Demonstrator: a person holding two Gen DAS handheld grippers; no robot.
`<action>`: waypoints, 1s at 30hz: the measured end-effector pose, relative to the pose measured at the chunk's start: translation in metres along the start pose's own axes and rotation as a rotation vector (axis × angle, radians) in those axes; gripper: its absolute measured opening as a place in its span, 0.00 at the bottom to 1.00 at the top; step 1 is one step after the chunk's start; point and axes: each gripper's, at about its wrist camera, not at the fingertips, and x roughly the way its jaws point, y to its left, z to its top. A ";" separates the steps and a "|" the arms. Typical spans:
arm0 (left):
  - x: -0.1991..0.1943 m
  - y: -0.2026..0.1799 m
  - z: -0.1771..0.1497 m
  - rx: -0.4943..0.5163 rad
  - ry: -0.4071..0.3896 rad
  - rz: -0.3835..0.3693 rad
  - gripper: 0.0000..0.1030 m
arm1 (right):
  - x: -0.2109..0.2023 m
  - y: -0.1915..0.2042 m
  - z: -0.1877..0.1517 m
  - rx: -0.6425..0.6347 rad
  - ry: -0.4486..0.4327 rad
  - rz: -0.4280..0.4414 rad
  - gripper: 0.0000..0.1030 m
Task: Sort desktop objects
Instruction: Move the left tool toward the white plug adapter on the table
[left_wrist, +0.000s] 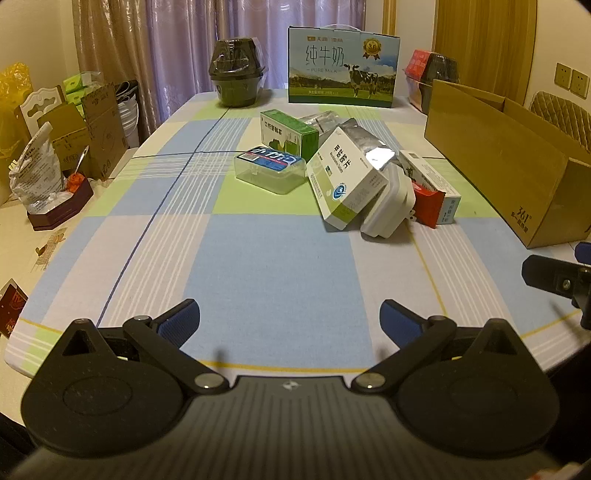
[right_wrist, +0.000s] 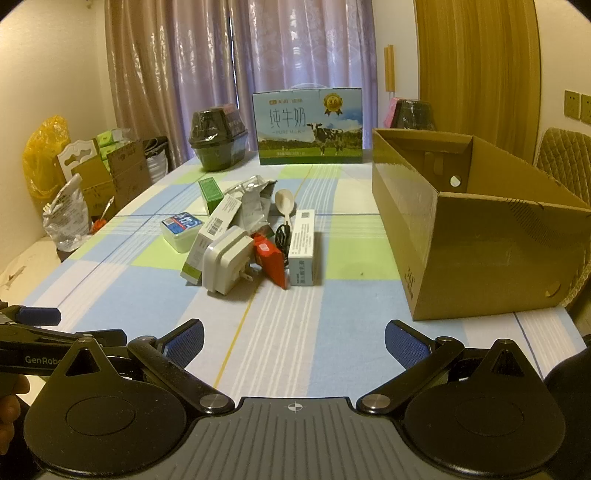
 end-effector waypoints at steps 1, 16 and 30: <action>0.000 0.000 0.000 0.000 0.000 0.000 0.99 | 0.000 0.000 -0.001 0.000 0.000 0.000 0.98; 0.001 -0.001 -0.003 -0.002 0.002 0.002 0.99 | 0.000 -0.001 0.001 0.000 0.001 0.002 0.98; -0.002 0.002 0.001 -0.022 -0.004 -0.012 0.99 | 0.001 -0.001 -0.001 0.002 0.002 0.005 0.98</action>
